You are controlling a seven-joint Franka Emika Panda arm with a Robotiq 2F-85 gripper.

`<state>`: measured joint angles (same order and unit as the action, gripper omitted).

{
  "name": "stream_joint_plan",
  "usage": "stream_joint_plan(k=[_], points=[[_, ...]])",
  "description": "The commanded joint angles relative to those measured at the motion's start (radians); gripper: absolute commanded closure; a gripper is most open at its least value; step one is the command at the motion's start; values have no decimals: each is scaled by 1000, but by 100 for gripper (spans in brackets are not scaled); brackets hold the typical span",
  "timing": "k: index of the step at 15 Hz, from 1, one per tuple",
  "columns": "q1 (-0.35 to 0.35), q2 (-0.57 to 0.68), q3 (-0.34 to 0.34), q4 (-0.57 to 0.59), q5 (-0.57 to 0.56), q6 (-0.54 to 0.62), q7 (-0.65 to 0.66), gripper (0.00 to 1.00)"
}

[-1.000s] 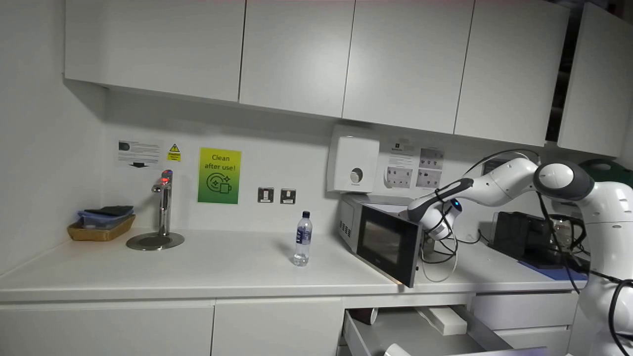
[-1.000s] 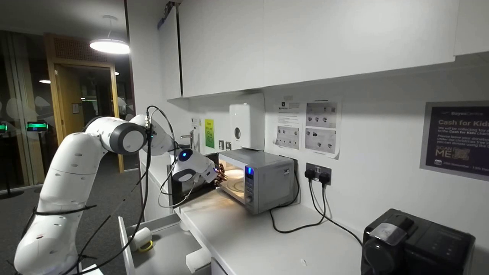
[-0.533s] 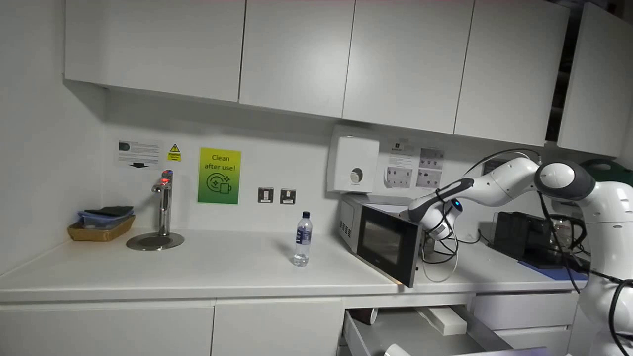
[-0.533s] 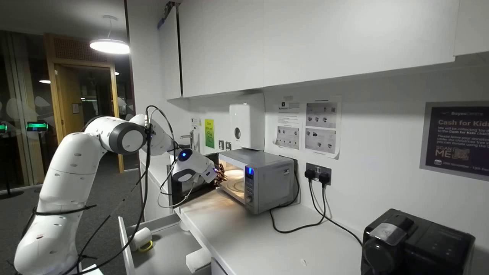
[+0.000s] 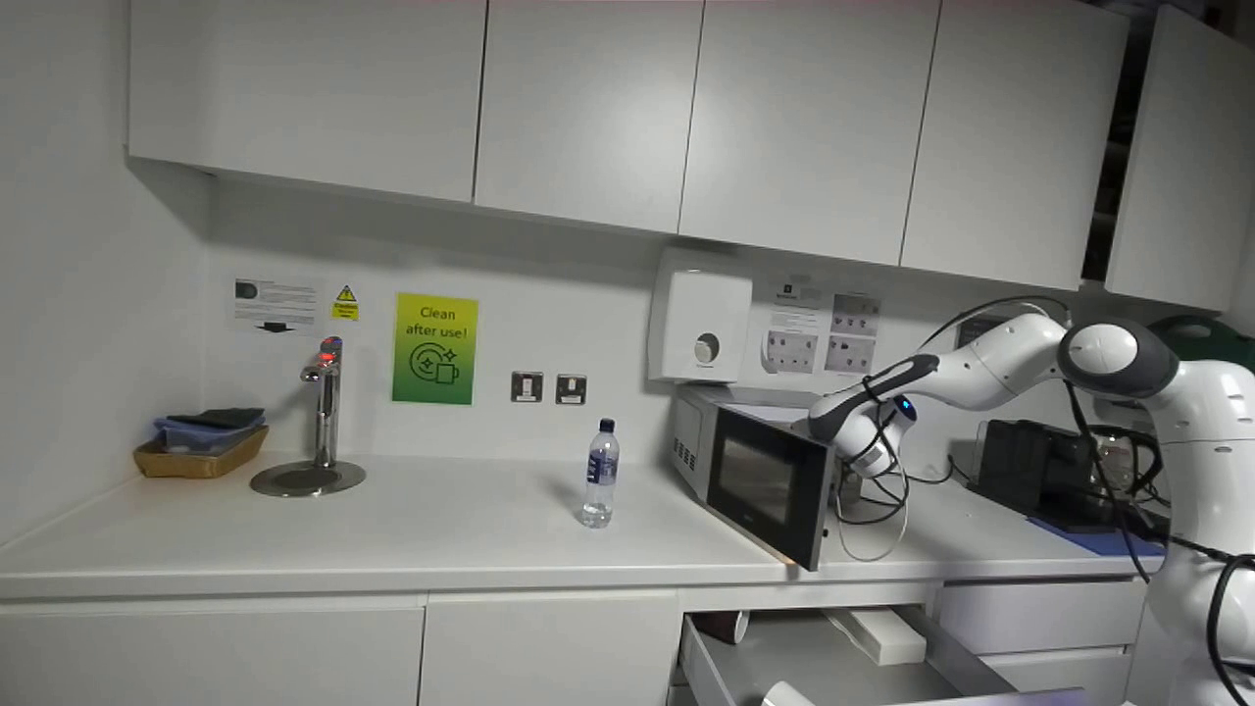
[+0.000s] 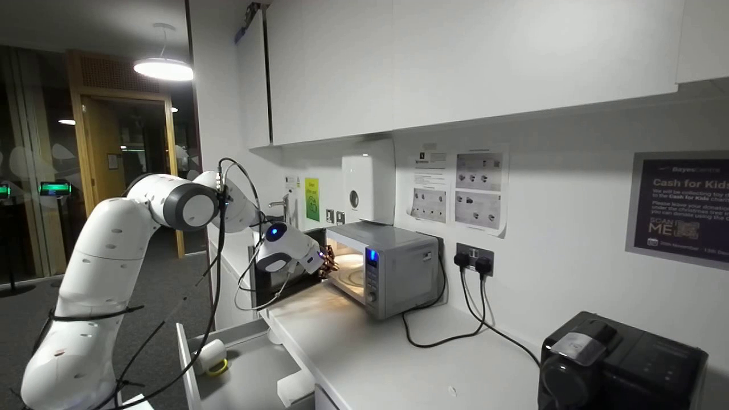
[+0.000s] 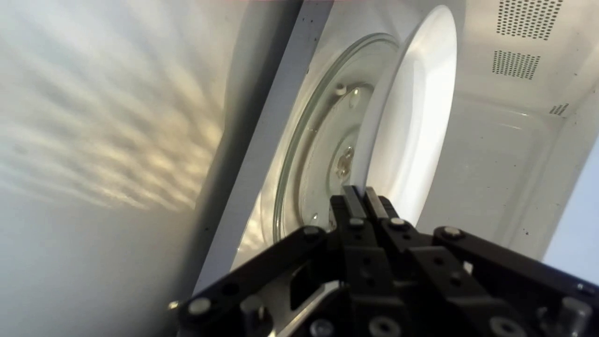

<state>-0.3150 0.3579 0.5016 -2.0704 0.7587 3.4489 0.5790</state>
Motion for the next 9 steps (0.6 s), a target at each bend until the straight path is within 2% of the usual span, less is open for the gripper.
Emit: stream_joint_plan(k=[1, 9], points=[[-4, -10, 1, -13, 3, 6, 1, 99], [-24, -34, 22, -46, -4, 5, 4, 99]])
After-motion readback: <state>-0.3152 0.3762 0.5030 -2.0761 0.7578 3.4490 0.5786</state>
